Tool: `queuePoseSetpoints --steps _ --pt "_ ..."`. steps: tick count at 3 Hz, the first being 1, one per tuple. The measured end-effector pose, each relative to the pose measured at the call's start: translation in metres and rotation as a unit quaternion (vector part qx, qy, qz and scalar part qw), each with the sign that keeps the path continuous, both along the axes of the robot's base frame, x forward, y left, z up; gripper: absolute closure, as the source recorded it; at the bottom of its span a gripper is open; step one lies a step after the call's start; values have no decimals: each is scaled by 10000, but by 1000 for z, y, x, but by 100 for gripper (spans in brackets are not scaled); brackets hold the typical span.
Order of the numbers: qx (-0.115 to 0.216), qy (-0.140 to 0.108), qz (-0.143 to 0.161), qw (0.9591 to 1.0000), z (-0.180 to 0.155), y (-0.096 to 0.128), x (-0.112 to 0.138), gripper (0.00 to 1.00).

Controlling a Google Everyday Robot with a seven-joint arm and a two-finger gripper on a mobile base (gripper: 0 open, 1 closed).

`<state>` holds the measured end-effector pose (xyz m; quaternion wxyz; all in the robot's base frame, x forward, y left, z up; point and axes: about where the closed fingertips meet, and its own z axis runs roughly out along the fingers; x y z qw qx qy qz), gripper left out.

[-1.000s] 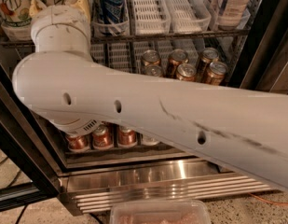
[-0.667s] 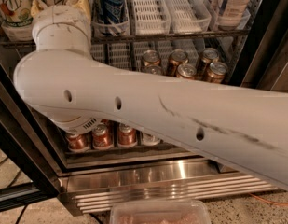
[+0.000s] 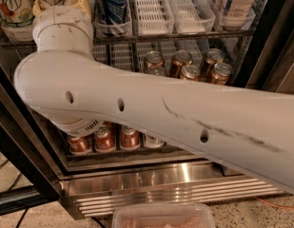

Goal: Pick 7up can from top shelf of fridge

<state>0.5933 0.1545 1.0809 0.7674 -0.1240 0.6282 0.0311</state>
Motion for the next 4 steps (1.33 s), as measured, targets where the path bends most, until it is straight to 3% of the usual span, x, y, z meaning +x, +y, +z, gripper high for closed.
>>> queuePoseSetpoints --steps 1,4 --pt "0 0 0 10000 0 0 0 100" --pt "-166 -32 205 9996 17 2 -6 100"
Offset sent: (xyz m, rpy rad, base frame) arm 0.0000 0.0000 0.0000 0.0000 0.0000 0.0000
